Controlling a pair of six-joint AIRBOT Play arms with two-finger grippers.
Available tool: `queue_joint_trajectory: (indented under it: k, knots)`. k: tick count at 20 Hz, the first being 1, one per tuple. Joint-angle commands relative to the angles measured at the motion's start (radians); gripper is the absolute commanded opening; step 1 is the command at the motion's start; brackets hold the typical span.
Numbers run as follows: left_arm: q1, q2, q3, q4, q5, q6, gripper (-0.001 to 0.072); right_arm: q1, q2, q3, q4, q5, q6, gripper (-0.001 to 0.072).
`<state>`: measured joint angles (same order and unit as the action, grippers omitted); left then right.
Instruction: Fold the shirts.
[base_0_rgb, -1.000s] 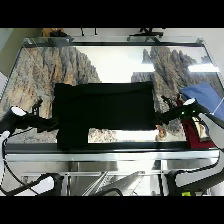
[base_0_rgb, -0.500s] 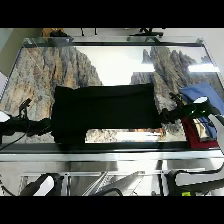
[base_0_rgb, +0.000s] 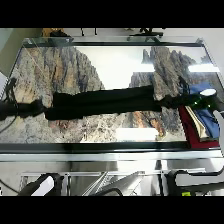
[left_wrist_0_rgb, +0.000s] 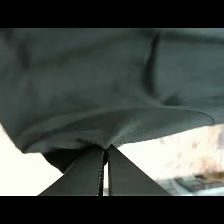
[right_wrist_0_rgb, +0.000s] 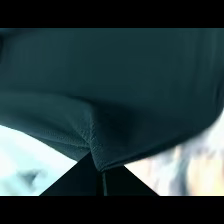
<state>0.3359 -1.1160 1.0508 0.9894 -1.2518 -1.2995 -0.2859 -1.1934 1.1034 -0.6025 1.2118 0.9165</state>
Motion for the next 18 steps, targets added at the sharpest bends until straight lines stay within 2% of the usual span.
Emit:
queue_joint_trajectory:
  k: [1, 5, 9, 10, 11, 12, 13, 14, 15, 18]
  knots:
    - [-0.101, -0.193, 0.212, -0.013, 0.062, -0.02, 0.0012, 0.081, -0.076, 0.126, 0.042, -0.213, -0.057, 0.002]
    - [-0.161, -0.434, 0.38, -0.003, 0.106, -0.021, 0.0012, 0.14, -0.248, 0.247, 0.043, -0.351, -0.11, 0.002]
    - [-0.171, -0.614, 0.506, 0.066, 0.093, -0.028, 0.0014, 0.144, -0.377, 0.303, 0.043, -0.369, -0.109, 0.0021]
    - [-0.171, -0.642, 0.536, 0.064, 0.077, -0.029, 0.0017, 0.144, -0.38, 0.304, 0.042, -0.369, -0.11, 0.0042]
    - [-0.171, -0.66, 0.563, 0.064, 0.063, -0.029, 0.0161, 0.143, -0.375, 0.308, 0.041, -0.37, -0.131, 0.0147]
    - [-0.171, -0.673, 0.597, 0.064, 0.048, -0.029, 0.057, 0.136, -0.363, 0.314, 0.033, -0.368, -0.15, 0.02]
    - [-0.171, -0.683, 0.635, 0.064, 0.034, -0.03, 0.069, 0.126, -0.348, 0.326, 0.018, -0.366, -0.151, 0.0302]
    - [-0.171, -0.685, 0.673, 0.064, 0.011, -0.03, 0.069, 0.111, -0.333, 0.34, -0.004, -0.365, -0.149, 0.0446]
    - [-0.171, -0.684, 0.71, 0.064, -0.011, -0.032, 0.069, 0.093, -0.319, 0.354, -0.019, -0.365, -0.145, 0.0493]
    - [-0.176, -0.684, 0.819, 0.056, -0.09, -0.074, 0.069, 0.033, -0.32, 0.383, -0.029, -0.33, -0.097, 0.0493]
